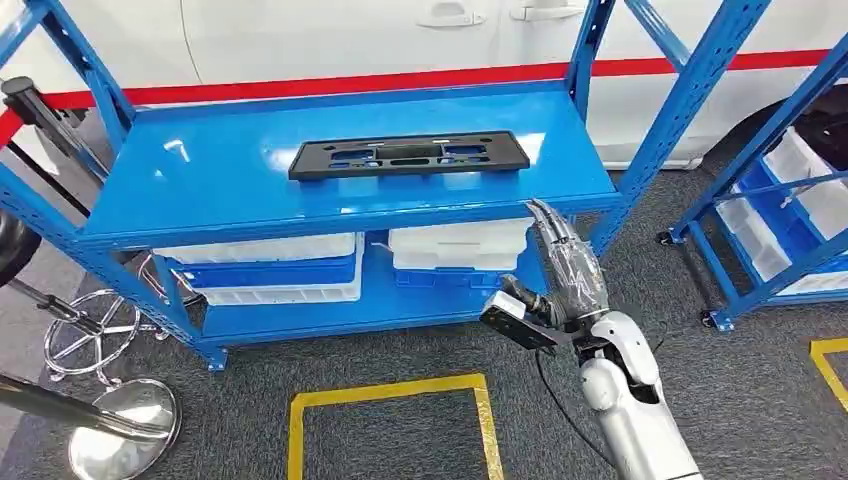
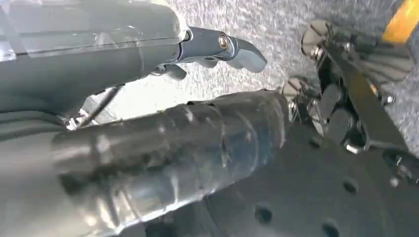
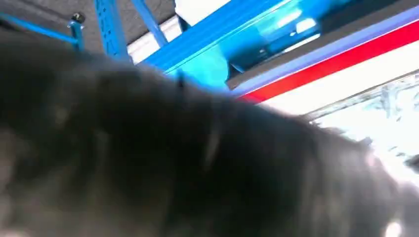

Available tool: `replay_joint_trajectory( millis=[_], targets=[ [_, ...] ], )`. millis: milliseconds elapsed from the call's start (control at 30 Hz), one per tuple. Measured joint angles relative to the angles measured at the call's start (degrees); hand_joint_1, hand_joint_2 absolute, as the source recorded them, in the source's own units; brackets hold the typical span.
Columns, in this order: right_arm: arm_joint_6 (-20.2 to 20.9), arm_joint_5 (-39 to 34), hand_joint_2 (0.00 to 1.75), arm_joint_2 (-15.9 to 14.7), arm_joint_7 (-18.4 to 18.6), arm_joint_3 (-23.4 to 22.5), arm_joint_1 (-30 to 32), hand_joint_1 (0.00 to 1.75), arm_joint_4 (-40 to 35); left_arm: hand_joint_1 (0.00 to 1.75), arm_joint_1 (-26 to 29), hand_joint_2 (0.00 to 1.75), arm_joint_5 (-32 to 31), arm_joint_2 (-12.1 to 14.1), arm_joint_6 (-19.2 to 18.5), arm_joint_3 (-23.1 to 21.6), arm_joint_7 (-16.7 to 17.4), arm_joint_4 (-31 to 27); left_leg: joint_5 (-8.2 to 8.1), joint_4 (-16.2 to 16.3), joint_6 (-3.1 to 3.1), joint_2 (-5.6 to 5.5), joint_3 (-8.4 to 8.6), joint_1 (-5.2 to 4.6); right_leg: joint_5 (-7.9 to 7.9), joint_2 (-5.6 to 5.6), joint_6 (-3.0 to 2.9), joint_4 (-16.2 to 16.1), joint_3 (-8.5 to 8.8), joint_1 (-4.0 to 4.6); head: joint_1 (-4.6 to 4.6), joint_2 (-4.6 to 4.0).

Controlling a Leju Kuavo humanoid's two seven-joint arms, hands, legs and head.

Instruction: Take the parts from the cabinet and place them on the table.

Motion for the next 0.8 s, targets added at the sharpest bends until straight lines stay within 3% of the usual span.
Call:
replay_joint_trajectory(
  millis=[33,67,133,167,200,233,267,300,333,367,467,533,567,667,700,733,800],
  targets=[
    [0.02,0.00,0.00,-0.02,0.00,0.00,0.03,0.00,0.00,0.00,-0.01,0.00,0.00,-0.04,-0.02,0.00,0.00,0.00,0.25,-0.65,-0.04,0.29,0.64,0.06,-0.53,-0.37,0.19,0.71,-0.21,-0.27,0.06,0.00],
    [0.13,-0.02,0.00,-0.02,0.00,0.02,-0.28,0.00,0.00,0.00,0.10,0.00,0.00,-0.04,-0.04,0.00,0.00,0.00,0.37,-1.06,0.36,0.42,1.01,0.13,-2.06,-0.83,0.47,3.08,-1.34,-0.33,0.24,0.00],
    [0.68,-0.04,0.00,-0.02,0.13,0.28,-0.43,0.00,0.00,0.00,0.11,0.00,-0.07,-0.06,-0.04,0.00,0.00,0.00,0.27,-1.07,0.44,0.57,1.06,0.11,-5.77,-1.10,0.96,11.60,-5.77,-0.61,0.22,0.00],
    [0.83,-0.04,0.00,-0.02,0.28,0.33,-0.28,0.00,0.00,0.00,0.05,0.00,-0.11,-0.06,-0.07,0.00,0.00,0.00,0.14,-0.99,0.45,0.57,1.06,0.11,-6.62,-1.12,1.18,15.07,-7.81,-0.75,0.24,0.00],
    [0.85,-0.04,0.00,-0.02,0.33,0.35,-0.23,0.00,0.02,0.00,0.00,0.00,-0.13,-0.09,-0.07,0.00,0.00,0.00,0.01,-0.89,0.39,0.56,1.10,0.11,-6.09,-1.17,1.30,16.09,-8.72,-0.84,0.22,0.00],
    [0.85,-0.04,0.00,-0.02,0.33,0.46,-0.27,0.00,0.02,0.00,0.00,0.00,-0.15,-0.11,-0.07,0.00,-0.02,0.00,-0.26,-0.79,0.34,0.55,1.32,0.14,-4.14,-1.32,1.39,14.35,-8.17,-0.95,0.24,0.00],
    [0.87,-0.04,0.00,-0.02,0.33,0.59,-0.35,0.00,0.00,0.00,0.02,0.00,-0.13,-0.15,-0.11,0.00,0.00,0.00,-0.57,-0.66,0.19,0.56,1.62,0.16,-1.47,-1.47,1.41,10.59,-6.47,-1.06,0.24,0.00],
    [0.90,-0.04,0.00,-0.02,0.39,0.70,-0.44,0.00,-0.07,0.00,0.03,0.00,-0.11,-0.22,-0.13,0.00,-0.02,0.00,-0.98,-0.41,-0.05,0.56,2.00,0.17,1.68,-1.67,1.33,4.86,-3.80,-1.15,0.24,0.00],
    [0.90,-0.04,1.75,-0.02,0.39,0.77,-0.56,0.00,-0.09,0.00,0.07,0.00,-0.04,-0.22,-0.13,0.00,-0.07,0.00,-1.42,-0.18,-0.34,0.60,2.24,0.17,2.60,-1.92,1.11,0.67,-2.07,-1.14,0.24,0.00],
    [0.94,-0.04,1.75,-0.02,0.44,0.90,-0.62,0.00,-0.09,0.00,0.07,0.00,0.00,-0.22,-0.15,0.00,-0.09,0.02,-1.71,0.10,-0.79,0.58,2.10,-0.28,1.67,-2.03,0.79,0.09,-1.42,-0.53,0.26,0.00],
    [1.66,-0.37,1.75,0.15,0.66,1.16,-0.83,0.00,-0.20,0.00,0.01,0.00,-0.26,-0.22,-0.35,-0.04,-0.09,0.02,-1.71,-0.27,-1.50,0.72,2.11,-0.20,1.41,-1.73,-0.04,-0.12,-1.40,-0.45,0.20,0.00],
    [1.90,-0.50,1.75,0.46,0.90,1.27,-1.45,0.00,-0.07,0.00,-0.06,0.00,-0.46,-0.15,-0.39,-0.09,-0.09,0.02,-2.61,0.16,-2.10,0.76,2.34,-0.14,1.63,-1.66,-0.90,-1.10,-0.47,-1.19,0.24,0.00],
    [1.92,-0.55,1.75,0.66,0.92,1.31,-2.00,0.00,0.02,0.00,-0.01,0.00,-0.53,-0.15,-0.42,-0.13,-0.09,0.04,-3.93,2.56,-2.31,0.67,1.39,-0.16,1.52,-1.60,-1.38,-1.32,-0.17,-1.24,0.02,0.00],
    [1.99,-0.55,1.75,1.14,1.01,1.62,-2.61,0.00,0.44,0.00,-0.17,0.00,-0.79,-0.13,-0.39,-0.37,-0.09,0.04,-9.01,15.55,-2.81,0.65,-6.03,0.04,1.12,-1.62,-1.79,-1.30,0.02,-1.09,0.02,0.00],
    [1.99,-0.55,1.75,1.25,1.09,1.68,-2.64,0.00,0.66,0.00,-0.14,0.00,-0.83,-0.13,-0.39,-0.39,-0.09,0.04,-8.88,17.82,-2.92,0.65,-7.69,0.07,0.98,-1.60,-1.79,-1.26,0.18,-1.07,-0.02,0.00],
    [1.99,-0.55,1.75,1.38,1.11,1.68,-2.69,0.00,0.88,0.00,-0.05,0.00,-0.85,-0.13,-0.39,-0.44,-0.09,0.04,-7.14,16.99,-2.93,0.65,-7.77,0.12,0.77,-1.55,-1.75,-1.26,0.48,-1.09,0.02,0.00],
    [1.99,-0.55,1.75,1.66,1.18,1.68,-3.04,0.00,1.22,0.00,0.05,0.00,-0.92,-0.13,-0.39,-0.50,-0.09,0.04,-1.02,8.30,-2.75,0.65,-4.37,0.24,0.20,-1.29,-1.41,-1.18,1.33,-1.17,0.00,0.00]
  ],
)
